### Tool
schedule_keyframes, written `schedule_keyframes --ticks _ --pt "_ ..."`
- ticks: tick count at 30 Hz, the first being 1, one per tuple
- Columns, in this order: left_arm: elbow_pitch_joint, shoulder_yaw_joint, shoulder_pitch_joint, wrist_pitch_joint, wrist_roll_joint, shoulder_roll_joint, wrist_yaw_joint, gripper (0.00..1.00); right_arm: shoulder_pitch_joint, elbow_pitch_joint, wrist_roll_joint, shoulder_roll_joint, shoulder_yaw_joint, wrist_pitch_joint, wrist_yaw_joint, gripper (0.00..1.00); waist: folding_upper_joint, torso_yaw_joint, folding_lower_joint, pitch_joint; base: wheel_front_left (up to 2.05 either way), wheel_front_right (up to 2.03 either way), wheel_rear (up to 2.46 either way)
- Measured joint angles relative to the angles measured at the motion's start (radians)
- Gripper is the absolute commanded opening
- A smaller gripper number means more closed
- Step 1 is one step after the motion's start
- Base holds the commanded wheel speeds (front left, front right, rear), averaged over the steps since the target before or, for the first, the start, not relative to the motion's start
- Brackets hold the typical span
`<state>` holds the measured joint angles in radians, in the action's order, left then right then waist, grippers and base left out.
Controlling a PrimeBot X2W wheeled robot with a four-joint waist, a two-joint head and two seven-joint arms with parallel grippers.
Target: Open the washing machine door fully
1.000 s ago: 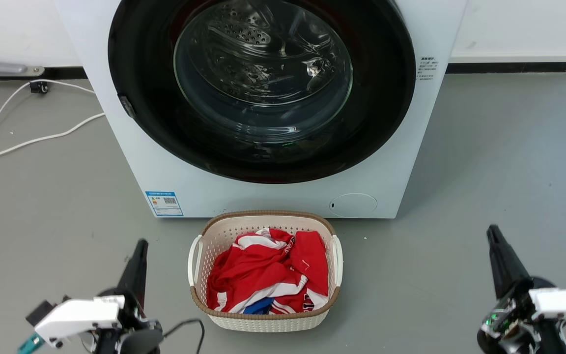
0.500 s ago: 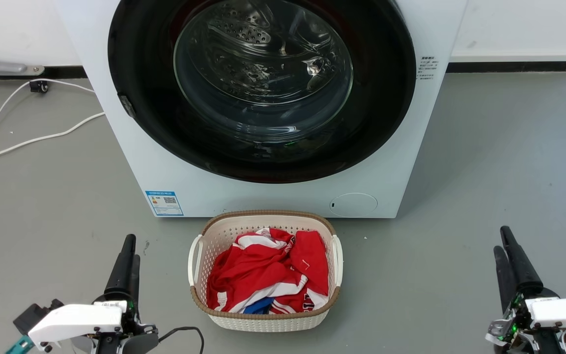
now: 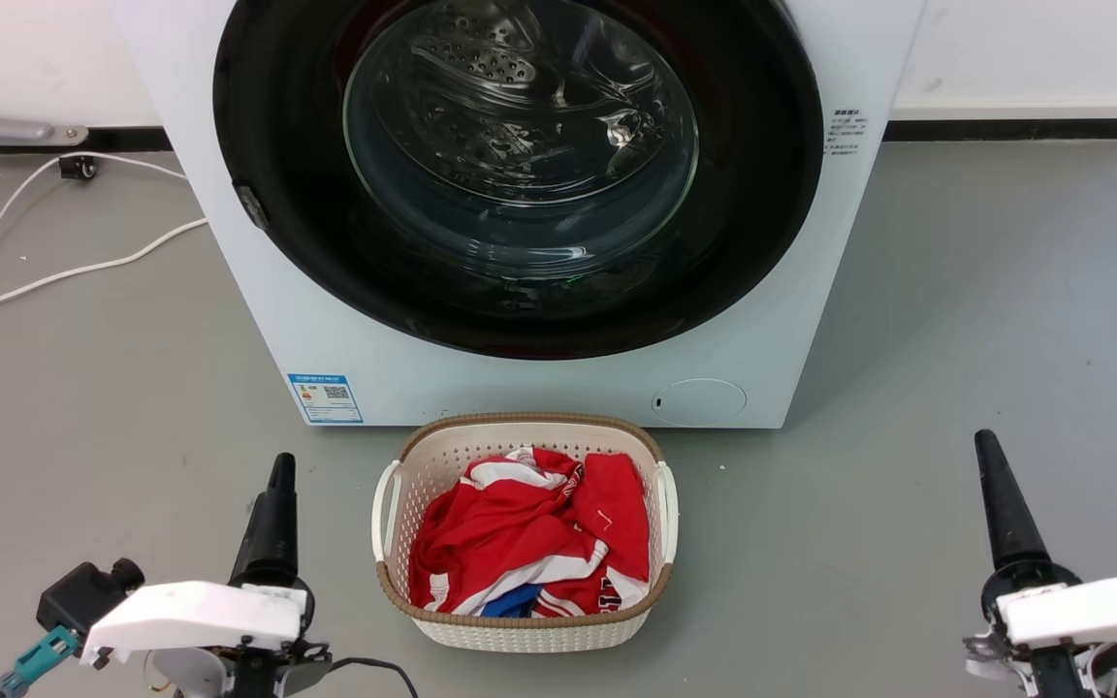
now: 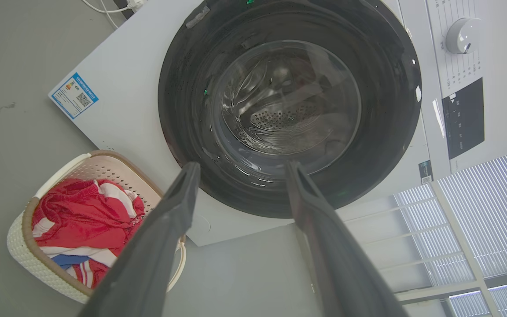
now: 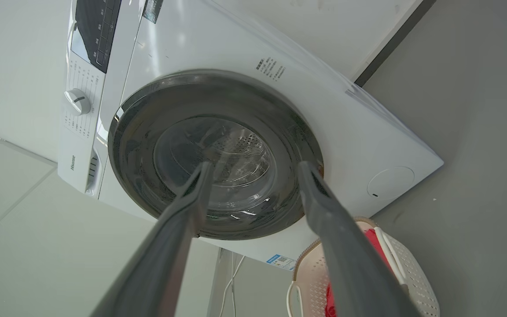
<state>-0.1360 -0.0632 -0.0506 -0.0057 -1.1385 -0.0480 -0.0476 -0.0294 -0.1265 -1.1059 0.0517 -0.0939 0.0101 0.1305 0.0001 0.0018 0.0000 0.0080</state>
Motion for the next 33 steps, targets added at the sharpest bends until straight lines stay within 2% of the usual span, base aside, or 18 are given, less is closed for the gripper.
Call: schedule_keyframes --ticks 9,15,33 --pt "0.021 0.035 0.006 -0.035 0.190 0.000 0.036 1.00 0.025 0.050 0.225 0.000 0.021 0.033 0.000 1.00 0.0000 0.001 0.0000 0.000 0.00 0.00 0.00" --pt "0.038 0.057 0.015 -0.056 0.289 -0.004 0.054 1.00 0.036 0.067 0.335 0.000 0.029 0.053 0.000 1.00 -0.0001 0.002 0.0000 -0.001 0.00 0.00 0.00" --pt "0.076 0.120 0.033 -0.112 0.518 -0.018 0.084 1.00 0.073 0.117 0.569 0.000 0.040 0.109 0.000 1.00 0.0000 0.002 0.0000 -0.005 0.00 0.00 0.00"
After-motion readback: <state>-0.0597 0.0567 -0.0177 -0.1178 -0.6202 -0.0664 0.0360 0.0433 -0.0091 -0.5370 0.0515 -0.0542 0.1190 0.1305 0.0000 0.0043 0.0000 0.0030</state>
